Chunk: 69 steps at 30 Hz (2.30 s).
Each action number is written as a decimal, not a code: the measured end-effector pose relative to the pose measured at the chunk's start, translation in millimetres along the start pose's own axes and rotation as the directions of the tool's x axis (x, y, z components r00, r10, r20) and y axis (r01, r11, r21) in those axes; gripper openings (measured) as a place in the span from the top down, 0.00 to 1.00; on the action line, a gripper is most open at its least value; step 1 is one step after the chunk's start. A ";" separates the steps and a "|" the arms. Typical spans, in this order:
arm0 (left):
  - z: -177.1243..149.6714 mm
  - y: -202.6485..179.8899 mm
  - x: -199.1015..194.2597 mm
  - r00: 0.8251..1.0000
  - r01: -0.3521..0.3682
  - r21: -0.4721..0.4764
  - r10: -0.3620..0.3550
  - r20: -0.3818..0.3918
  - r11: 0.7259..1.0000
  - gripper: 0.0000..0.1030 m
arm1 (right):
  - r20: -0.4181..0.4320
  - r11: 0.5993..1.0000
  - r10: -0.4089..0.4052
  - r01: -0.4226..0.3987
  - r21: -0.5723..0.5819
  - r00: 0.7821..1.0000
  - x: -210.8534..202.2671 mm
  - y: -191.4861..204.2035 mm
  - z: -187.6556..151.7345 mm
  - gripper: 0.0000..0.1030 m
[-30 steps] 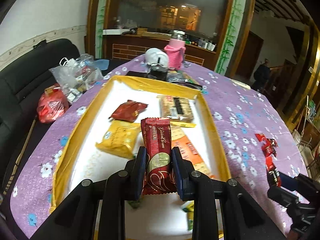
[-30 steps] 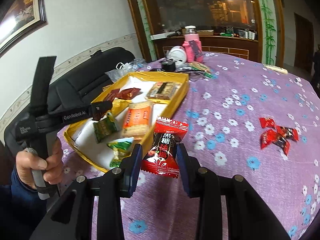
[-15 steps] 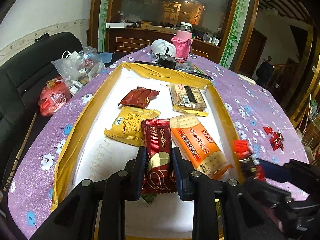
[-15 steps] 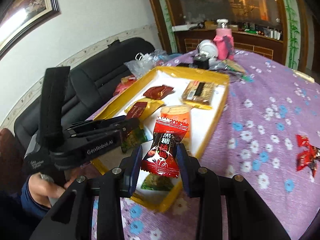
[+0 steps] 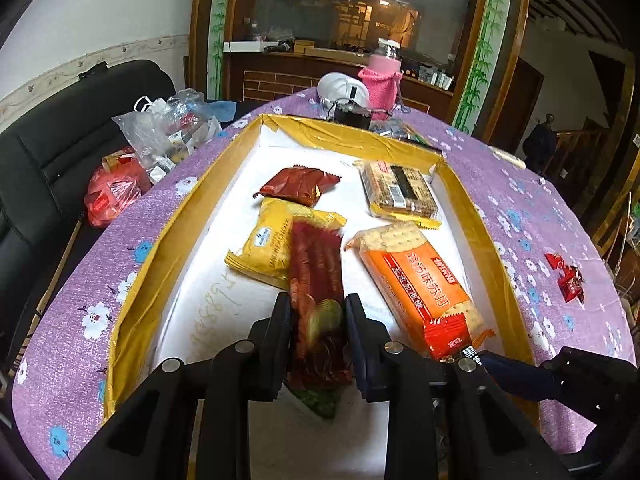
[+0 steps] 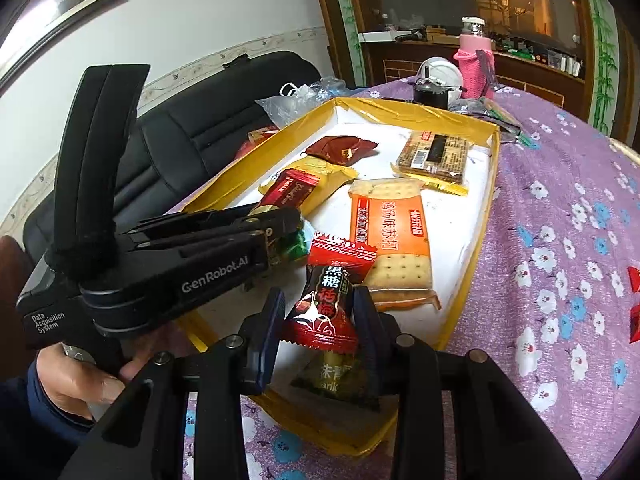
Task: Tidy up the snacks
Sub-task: 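Lower the bar and candy into the box and open both grippers, then withdraw both grippers from the box toward the red candies on the tablecloth, then grasp a red candy packet with the right gripper while the left grasps a small red candy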
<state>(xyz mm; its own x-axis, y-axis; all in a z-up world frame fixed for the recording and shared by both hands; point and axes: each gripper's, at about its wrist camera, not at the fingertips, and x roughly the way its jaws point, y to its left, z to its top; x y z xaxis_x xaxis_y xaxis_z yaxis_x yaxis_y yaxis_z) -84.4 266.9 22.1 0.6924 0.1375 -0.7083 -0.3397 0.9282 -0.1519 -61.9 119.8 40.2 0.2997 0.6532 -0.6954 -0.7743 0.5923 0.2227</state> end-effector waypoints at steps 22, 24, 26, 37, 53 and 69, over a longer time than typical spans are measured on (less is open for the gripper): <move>0.4 -2.7 2.0 0.999 -0.041 0.010 0.041 -0.009 0.999 0.57 | 0.027 0.999 0.031 -0.032 0.008 0.999 -17.9 -1.0 -7.2 0.59; 0.3 -2.8 1.2 0.999 -0.045 0.011 0.045 -0.006 0.999 0.54 | 0.039 0.999 0.032 -0.033 0.011 0.999 -24.6 -3.7 -6.8 0.58; 0.4 -3.0 0.3 0.999 -0.046 0.011 0.046 -0.002 0.999 0.51 | 0.058 0.999 0.025 -0.026 0.024 0.998 -33.8 -8.9 -6.2 0.53; -2.2 -29.2 -28.5 0.996 -0.068 0.094 0.063 0.055 0.993 0.38 | 0.150 0.979 -0.070 0.039 0.201 0.986 -100.2 -95.1 -13.9 0.49; -6.2 -181.1 -47.8 0.982 0.189 0.352 -0.173 -0.078 0.917 0.23 | -0.027 0.862 -0.183 0.174 0.476 0.983 -150.2 -249.8 -69.2 0.50; -34.7 -218.5 -35.7 0.976 0.206 0.445 -0.150 -0.158 0.872 0.21 | -0.059 0.827 -0.157 0.164 0.537 0.986 -101.0 -316.9 -34.0 0.62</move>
<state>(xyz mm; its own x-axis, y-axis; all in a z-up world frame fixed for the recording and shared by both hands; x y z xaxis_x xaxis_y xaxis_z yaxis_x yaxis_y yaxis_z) -57.0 47.1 56.6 0.6261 -0.0594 -0.7774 0.1293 0.9912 0.0284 134.3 -149.9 16.6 0.3841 0.5233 -0.7607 -0.2924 0.8504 0.4374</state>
